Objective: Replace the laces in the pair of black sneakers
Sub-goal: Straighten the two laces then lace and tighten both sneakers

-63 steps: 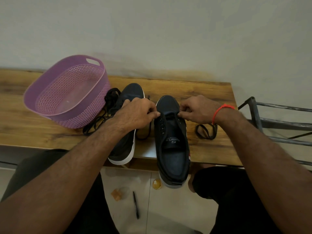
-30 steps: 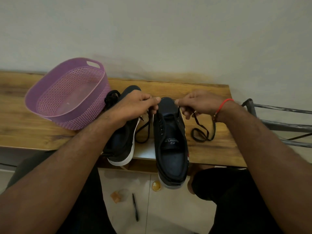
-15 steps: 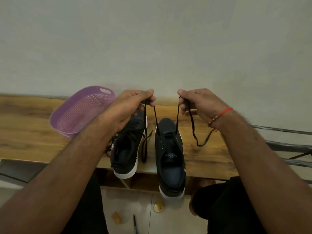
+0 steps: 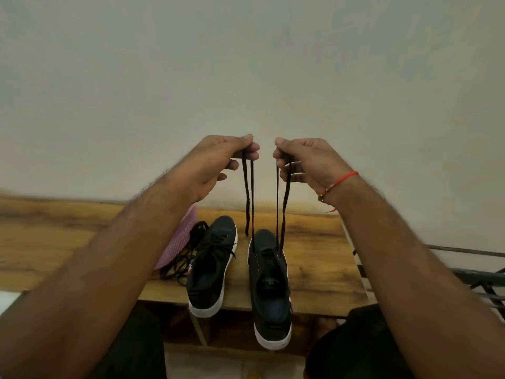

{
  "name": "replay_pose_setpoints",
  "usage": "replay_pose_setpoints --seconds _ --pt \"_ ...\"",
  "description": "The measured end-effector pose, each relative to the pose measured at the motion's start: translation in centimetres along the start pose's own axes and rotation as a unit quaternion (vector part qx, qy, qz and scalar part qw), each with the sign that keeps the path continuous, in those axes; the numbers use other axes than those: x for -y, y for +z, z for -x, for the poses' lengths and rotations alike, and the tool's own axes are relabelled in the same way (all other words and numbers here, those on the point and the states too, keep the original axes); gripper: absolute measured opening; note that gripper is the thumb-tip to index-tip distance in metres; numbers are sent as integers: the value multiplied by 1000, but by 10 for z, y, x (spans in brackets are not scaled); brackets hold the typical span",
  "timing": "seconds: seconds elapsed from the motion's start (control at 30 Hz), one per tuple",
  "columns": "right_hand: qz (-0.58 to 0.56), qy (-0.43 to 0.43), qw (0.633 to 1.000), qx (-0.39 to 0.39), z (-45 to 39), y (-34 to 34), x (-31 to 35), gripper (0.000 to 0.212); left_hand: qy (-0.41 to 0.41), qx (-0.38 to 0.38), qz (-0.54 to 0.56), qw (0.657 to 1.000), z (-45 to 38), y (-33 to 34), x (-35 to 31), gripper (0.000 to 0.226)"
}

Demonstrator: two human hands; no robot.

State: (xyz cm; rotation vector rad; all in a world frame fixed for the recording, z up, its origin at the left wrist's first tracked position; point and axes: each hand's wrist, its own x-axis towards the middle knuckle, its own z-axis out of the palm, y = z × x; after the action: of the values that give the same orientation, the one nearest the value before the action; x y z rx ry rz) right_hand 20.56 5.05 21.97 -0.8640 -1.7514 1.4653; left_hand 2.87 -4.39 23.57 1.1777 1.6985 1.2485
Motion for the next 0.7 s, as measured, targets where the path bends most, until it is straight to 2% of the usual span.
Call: replay_pose_setpoints --seconds 0.37,0.43,0.57,0.7 --pt "24 -88 991 -97 -14 -12 108 14 25 -9 31 999 9 -31 -101 25" --pt "3 -94 989 -113 -15 -16 124 18 26 -2 57 998 9 -34 -116 25" --pt "-60 -104 991 -61 -13 -19 149 11 50 5 91 995 10 -38 -140 31" --pt "-133 -107 985 -20 -13 -23 169 28 82 -5 131 988 8 -41 -166 56"
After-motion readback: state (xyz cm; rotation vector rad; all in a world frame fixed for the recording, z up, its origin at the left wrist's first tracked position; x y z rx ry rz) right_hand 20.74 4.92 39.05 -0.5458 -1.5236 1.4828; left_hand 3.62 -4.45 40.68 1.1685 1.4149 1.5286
